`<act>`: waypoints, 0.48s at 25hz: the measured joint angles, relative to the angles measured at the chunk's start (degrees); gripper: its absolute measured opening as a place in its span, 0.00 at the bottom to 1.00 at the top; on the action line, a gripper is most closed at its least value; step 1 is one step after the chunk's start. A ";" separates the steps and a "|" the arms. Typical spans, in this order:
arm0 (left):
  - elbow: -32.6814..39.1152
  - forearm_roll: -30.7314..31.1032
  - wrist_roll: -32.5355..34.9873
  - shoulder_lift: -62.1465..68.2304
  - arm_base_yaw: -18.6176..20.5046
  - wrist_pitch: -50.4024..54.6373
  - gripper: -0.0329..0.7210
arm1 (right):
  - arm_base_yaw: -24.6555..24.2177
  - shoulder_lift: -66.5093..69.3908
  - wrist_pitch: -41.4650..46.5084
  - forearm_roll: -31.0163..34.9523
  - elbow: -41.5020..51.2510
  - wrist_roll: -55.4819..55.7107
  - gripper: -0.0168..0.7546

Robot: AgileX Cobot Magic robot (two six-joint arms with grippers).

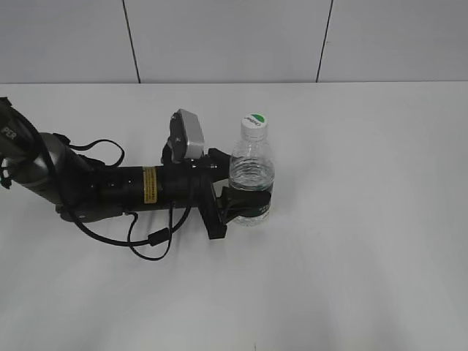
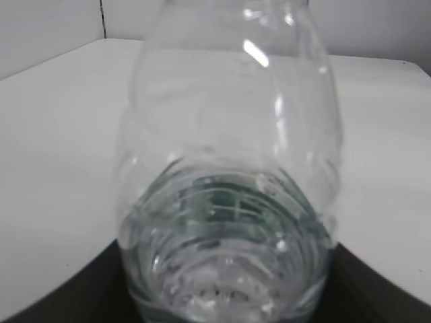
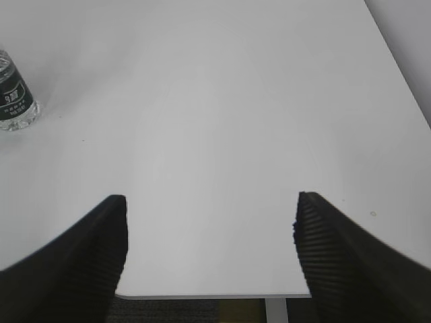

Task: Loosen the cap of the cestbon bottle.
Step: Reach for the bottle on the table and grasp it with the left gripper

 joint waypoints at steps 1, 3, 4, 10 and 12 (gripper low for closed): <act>0.00 0.13 0.00 0.00 0.11 -0.07 0.59 | 0.00 0.00 0.00 0.00 0.00 0.00 0.78; 0.00 0.30 0.00 0.00 0.18 -0.14 0.59 | 0.00 0.00 0.00 0.00 0.00 0.00 0.78; 0.00 0.41 0.00 0.00 0.22 -0.14 0.59 | 0.00 0.00 0.00 0.00 0.00 0.00 0.78; 0.00 0.57 0.00 0.00 0.29 -0.35 0.59 | 0.00 0.00 0.00 -0.12 0.00 0.00 0.78; 0.00 0.57 0.00 0.00 0.29 -0.35 0.59 | 0.00 0.00 0.00 -0.12 0.00 0.00 0.78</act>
